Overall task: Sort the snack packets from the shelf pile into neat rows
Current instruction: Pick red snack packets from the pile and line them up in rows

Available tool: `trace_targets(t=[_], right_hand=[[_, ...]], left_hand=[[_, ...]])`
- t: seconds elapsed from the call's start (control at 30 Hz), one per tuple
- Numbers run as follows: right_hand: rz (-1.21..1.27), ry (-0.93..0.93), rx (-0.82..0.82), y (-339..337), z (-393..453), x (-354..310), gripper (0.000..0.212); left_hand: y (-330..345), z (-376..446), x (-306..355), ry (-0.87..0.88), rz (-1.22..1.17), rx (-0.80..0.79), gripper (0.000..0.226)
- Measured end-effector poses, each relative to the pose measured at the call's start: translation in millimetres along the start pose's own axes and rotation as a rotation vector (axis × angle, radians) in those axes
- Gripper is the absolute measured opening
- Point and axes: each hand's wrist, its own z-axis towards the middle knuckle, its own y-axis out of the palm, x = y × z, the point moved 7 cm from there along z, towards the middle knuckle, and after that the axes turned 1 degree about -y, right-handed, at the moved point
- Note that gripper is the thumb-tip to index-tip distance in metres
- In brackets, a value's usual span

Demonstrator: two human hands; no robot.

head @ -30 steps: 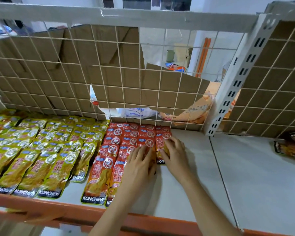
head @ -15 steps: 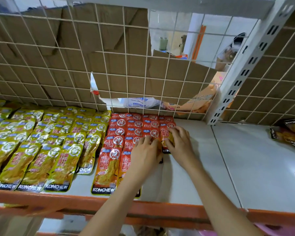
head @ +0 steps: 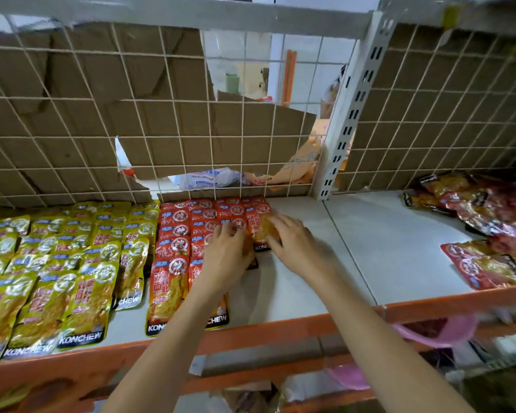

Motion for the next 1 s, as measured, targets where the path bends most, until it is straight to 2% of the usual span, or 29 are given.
trace_targets(t=[0.1, 0.2, 0.33, 0.4, 0.53, 0.63, 0.8, 1.0], right_hand=[[-0.074, -0.018, -0.011, -17.7, -37.2, 11.0, 0.045], [-0.128, -0.012, -0.013, -33.9, -85.2, 30.2, 0.046], [-0.161, 0.047, 0.04, -57.3, -153.2, 71.6, 0.045], [-0.128, 0.109, 0.063, -65.6, -189.3, 94.5, 0.045], [-0.004, 0.216, 0.13, -77.4, -265.3, 142.4, 0.043], [0.11, 0.328, 0.137, -85.1, -322.1, 175.0, 0.042], [0.212, 0.509, 0.138, -98.5, -400.3, 228.1, 0.037], [0.222, 0.641, 0.25, -128.6, -432.5, 283.3, 0.033]], left_hand=[[-10.9, -12.7, 12.4, 0.069, -0.053, 0.082, 0.027], [-16.2, -34.4, 43.1, 0.13, -0.057, 0.105, 0.039], [-5.4, -66.9, 99.9, 0.169, -0.07, 0.066, 0.04], [2.3, -85.5, 134.5, 0.206, -0.077, 0.067, 0.03], [16.9, -117.3, 205.6, 0.291, -0.078, 0.032, 0.028], [32.7, -130.2, 253.3, 0.328, -0.084, -0.031, 0.041], [55.2, -138.2, 335.8, 0.402, -0.199, -0.115, 0.044], [76.7, -121.7, 410.0, 0.481, -0.277, -0.146, 0.049]])
